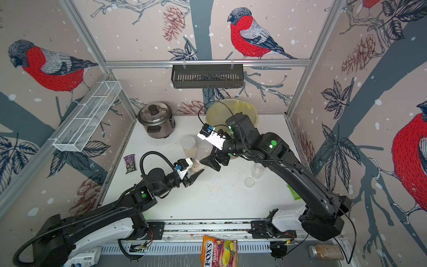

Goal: Empty moldy rice from jars
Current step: Unscrew the lid from the jar.

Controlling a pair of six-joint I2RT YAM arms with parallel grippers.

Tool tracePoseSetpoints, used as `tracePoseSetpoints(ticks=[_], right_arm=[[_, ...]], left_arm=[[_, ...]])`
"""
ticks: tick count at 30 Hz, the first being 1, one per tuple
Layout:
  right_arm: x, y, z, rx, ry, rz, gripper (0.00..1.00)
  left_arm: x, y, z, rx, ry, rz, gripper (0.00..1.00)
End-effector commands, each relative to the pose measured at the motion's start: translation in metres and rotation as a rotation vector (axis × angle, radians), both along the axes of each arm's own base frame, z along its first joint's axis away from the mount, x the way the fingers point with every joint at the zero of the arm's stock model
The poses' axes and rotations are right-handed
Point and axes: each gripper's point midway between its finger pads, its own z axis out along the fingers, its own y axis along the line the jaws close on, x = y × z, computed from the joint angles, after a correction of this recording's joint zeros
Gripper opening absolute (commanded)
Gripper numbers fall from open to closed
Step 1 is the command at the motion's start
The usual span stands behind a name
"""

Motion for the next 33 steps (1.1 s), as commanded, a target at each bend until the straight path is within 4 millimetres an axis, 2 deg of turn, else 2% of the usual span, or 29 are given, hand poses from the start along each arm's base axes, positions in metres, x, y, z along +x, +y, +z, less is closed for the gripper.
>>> tracePoseSetpoints(ticks=[1, 3, 5, 8, 10, 12, 14, 17, 21, 24, 28, 31, 33], right_arm=[[0.022, -0.002, 0.019, 0.102, -0.041, -0.147, 1.0], [0.034, -0.012, 0.031, 0.192, -0.04, -0.283, 1.0], [0.035, -0.023, 0.045, 0.324, -0.019, -0.371, 1.0], [0.026, -0.047, 0.059, 0.569, 0.063, -0.461, 1.0], [0.016, -0.051, 0.068, 0.665, 0.22, -0.451, 1.0], [0.018, -0.049, 0.058, 0.606, 0.401, -0.524, 1.0], [0.013, -0.04, 0.049, 0.548, 0.483, -0.565, 1.0], [0.007, -0.03, 0.038, 0.56, 0.506, -0.626, 1.0], [0.019, -0.026, 0.004, 0.497, 0.624, -0.758, 1.0], [0.018, -0.017, 0.0, 0.501, 0.656, -0.785, 1.0], [0.025, -0.015, -0.021, 0.371, 0.656, -0.864, 1.0], [0.022, -0.011, -0.035, 0.315, 0.69, -0.874, 1.0], [0.022, -0.005, -0.051, 0.269, 0.72, -0.884, 1.0]], left_arm=[[-0.001, -0.001, 0.013, -0.022, -0.045, -0.008, 0.02], [0.0, -0.001, 0.013, -0.016, -0.051, -0.003, 0.02], [0.003, 0.001, 0.012, -0.01, -0.056, 0.016, 0.02], [0.008, 0.004, 0.011, 0.009, -0.075, 0.047, 0.03], [0.011, 0.006, 0.009, 0.022, -0.084, 0.068, 0.03], [0.014, 0.007, 0.011, 0.026, -0.093, 0.084, 0.03], [0.015, 0.007, 0.013, 0.023, -0.099, 0.09, 0.03], [0.016, 0.006, 0.016, 0.011, -0.106, 0.092, 0.03], [0.017, 0.006, 0.015, 0.019, -0.108, 0.098, 0.04], [0.018, 0.005, 0.011, 0.04, -0.11, 0.096, 0.04], [0.02, 0.004, 0.005, 0.069, -0.112, 0.098, 0.04], [0.021, 0.004, -0.001, 0.088, -0.109, 0.104, 0.03], [0.023, 0.004, -0.003, 0.096, -0.108, 0.113, 0.03]])
